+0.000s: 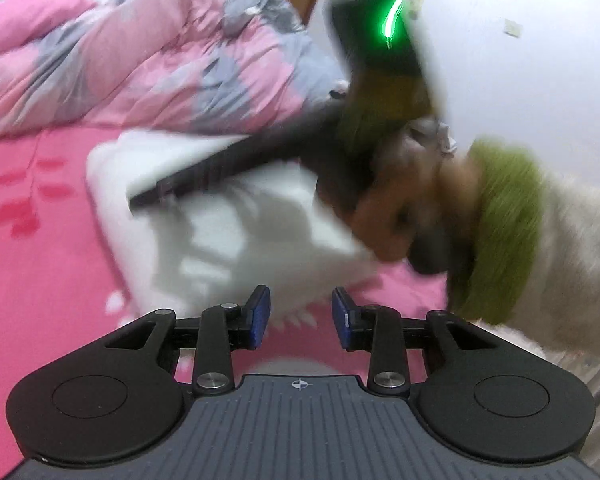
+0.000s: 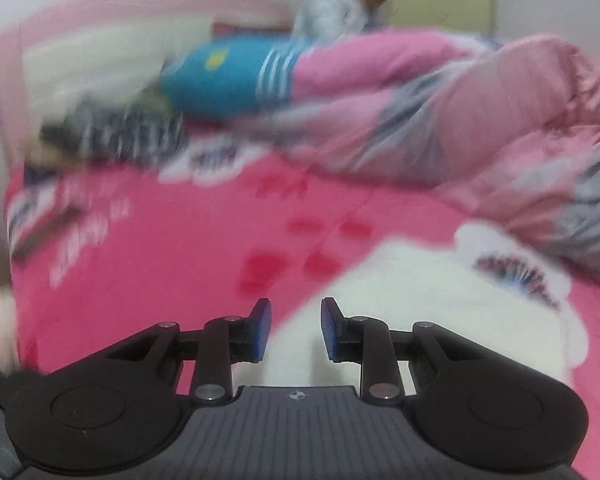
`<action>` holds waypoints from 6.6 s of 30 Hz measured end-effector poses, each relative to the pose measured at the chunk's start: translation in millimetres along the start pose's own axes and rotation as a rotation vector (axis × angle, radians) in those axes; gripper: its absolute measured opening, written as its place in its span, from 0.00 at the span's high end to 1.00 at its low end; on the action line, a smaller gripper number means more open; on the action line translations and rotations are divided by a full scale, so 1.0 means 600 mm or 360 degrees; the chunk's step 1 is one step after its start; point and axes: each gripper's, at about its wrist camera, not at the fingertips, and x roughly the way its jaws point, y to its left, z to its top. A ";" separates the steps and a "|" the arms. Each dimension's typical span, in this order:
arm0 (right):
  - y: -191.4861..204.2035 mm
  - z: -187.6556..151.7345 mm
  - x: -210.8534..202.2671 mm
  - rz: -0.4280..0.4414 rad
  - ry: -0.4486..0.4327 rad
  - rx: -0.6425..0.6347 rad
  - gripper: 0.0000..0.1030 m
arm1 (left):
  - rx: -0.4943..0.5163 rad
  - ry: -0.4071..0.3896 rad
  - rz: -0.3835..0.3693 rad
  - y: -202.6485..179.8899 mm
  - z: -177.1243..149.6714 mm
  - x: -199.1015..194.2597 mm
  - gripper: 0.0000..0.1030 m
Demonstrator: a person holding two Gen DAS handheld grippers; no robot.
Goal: Fold clothes
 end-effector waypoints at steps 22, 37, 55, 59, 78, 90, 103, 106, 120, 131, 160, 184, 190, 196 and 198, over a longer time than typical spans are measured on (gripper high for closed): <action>0.060 -0.118 -0.075 -0.0293 -0.0300 0.0077 0.77 | -0.0100 -0.0100 0.0557 0.038 0.022 -0.041 0.67; -0.041 -0.226 -0.164 -0.0554 -0.0579 0.0739 0.86 | 0.0239 -0.0178 0.0685 0.031 0.078 0.076 0.64; -0.059 -0.206 -0.166 -0.0838 -0.0628 0.0634 0.82 | 0.0552 -0.0091 0.0705 -0.034 0.152 0.197 0.66; -0.059 -0.211 -0.151 -0.0832 -0.0533 0.0629 0.82 | 0.0599 0.0046 0.0701 -0.041 0.166 0.266 0.67; -0.110 -0.292 -0.264 -0.0550 -0.0969 0.0910 0.86 | 0.0442 0.0043 0.0612 -0.019 0.178 0.294 0.68; -0.166 -0.334 -0.202 -0.0123 -0.0772 0.1352 0.97 | 0.0348 -0.0028 0.0537 -0.009 0.180 0.256 0.65; -0.192 -0.353 -0.186 -0.0002 -0.0821 0.1529 0.97 | 0.0560 0.0129 0.0897 -0.039 0.045 0.082 0.64; -0.185 -0.353 -0.189 -0.0027 -0.0828 0.1502 0.97 | 0.0608 0.0056 0.0961 -0.048 0.019 0.079 0.64; -0.089 -0.259 -0.215 -0.0348 -0.0716 0.0894 0.95 | 0.0369 -0.0008 0.0827 -0.012 0.016 0.054 0.64; -0.092 -0.184 -0.216 -0.0497 -0.0570 0.0704 0.94 | 0.0384 -0.0203 0.0784 -0.006 0.057 0.009 0.62; -0.168 -0.037 -0.030 -0.0671 -0.0051 0.0321 0.94 | 0.0090 -0.0070 0.0590 0.067 0.107 0.103 0.61; -0.206 -0.048 -0.038 -0.0552 -0.0045 0.0508 0.95 | 0.0111 -0.0041 0.0655 0.088 0.149 0.163 0.62; -0.232 0.006 -0.026 -0.0604 -0.0080 0.0419 0.94 | 0.0106 -0.0057 0.0663 0.088 0.145 0.165 0.61; -0.271 -0.005 0.046 -0.0599 0.0109 0.0436 0.96 | 0.0086 -0.0050 0.0648 0.092 0.147 0.165 0.61; -0.270 0.014 0.037 -0.0613 0.0090 0.0422 0.95 | 0.0092 -0.0060 0.0646 0.091 0.145 0.165 0.61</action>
